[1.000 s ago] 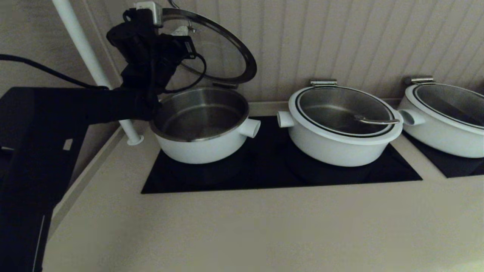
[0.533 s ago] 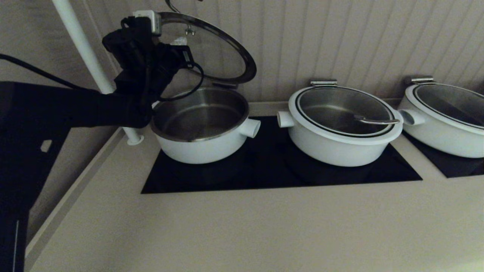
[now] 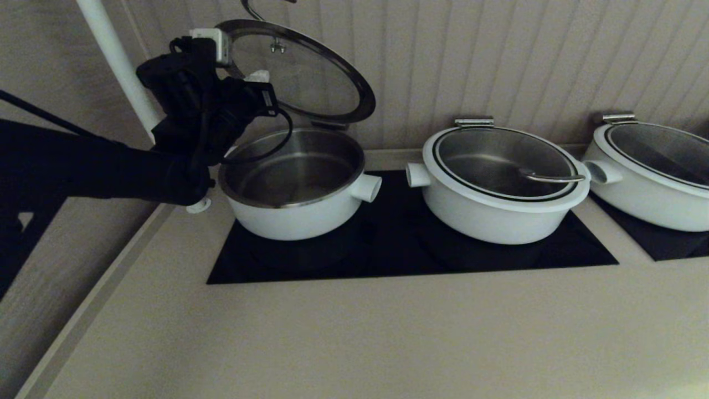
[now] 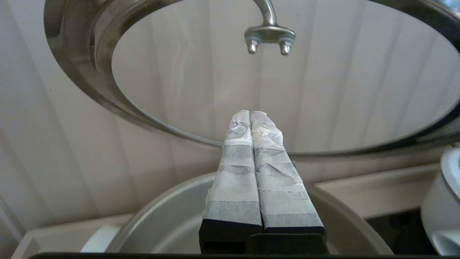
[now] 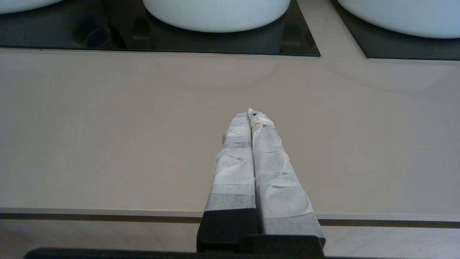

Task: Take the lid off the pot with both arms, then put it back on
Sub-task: Open the pot lid completely, then close the pot lid

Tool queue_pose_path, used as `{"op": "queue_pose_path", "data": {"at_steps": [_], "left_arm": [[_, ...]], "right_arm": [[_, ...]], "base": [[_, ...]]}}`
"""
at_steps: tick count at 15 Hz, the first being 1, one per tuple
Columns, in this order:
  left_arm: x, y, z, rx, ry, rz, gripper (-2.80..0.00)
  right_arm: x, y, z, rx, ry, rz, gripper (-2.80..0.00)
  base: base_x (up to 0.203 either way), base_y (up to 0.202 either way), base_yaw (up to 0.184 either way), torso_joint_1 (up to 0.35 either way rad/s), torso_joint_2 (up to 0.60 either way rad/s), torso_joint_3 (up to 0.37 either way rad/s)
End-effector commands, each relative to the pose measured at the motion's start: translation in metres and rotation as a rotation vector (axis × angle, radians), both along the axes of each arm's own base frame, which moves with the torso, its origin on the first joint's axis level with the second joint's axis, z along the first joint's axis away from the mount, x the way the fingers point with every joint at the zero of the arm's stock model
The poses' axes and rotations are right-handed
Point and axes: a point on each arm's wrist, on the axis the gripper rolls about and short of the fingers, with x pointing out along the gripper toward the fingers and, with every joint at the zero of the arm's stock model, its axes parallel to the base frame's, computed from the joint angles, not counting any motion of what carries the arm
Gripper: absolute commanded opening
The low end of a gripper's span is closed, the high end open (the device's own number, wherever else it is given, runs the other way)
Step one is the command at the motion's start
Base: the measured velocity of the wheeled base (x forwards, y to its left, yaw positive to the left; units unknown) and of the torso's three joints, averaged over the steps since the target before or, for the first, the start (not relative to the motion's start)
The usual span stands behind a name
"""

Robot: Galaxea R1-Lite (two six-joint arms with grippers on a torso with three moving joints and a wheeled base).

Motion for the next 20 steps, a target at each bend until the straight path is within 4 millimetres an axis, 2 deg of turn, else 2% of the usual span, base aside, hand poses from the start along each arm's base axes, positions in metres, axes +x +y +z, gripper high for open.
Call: {"op": "queue_pose_path", "data": {"at_steps": [1, 3, 12, 16, 20], "left_arm": [[-0.013, 0.003, 0.011, -0.005, -0.017, -0.002, -2.8], [-0.024, 0.005, 0.018, -0.001, -0.021, 0.0, -2.8], [-0.085, 0.02, 0.027, 0.071, 0.007, 0.019, -2.8], [-0.09, 0.019, 0.033, 0.105, 0.005, 0.022, -2.8], [-0.085, 0.017, 0.053, 0.099, -0.021, 0.02, -2.8]], "right_arm": [[0.0, 0.0, 0.0, -0.002, 0.0, 0.002, -2.8], [0.0, 0.0, 0.0, 0.0, 0.0, 0.0, -2.8], [0.0, 0.0, 0.0, -0.001, 0.0, 0.0, -2.8], [0.0, 0.0, 0.0, -0.001, 0.0, 0.0, -2.8], [0.0, 0.0, 0.0, -0.002, 0.0, 0.0, -2.8]], "base": [[0.0, 0.0, 0.0, 0.0, 0.0, 0.0], [0.0, 0.0, 0.0, 0.0, 0.0, 0.0], [0.0, 0.0, 0.0, 0.0, 0.0, 0.0], [0.0, 0.0, 0.0, 0.0, 0.0, 0.0], [0.0, 0.0, 0.0, 0.0, 0.0, 0.0]]}}
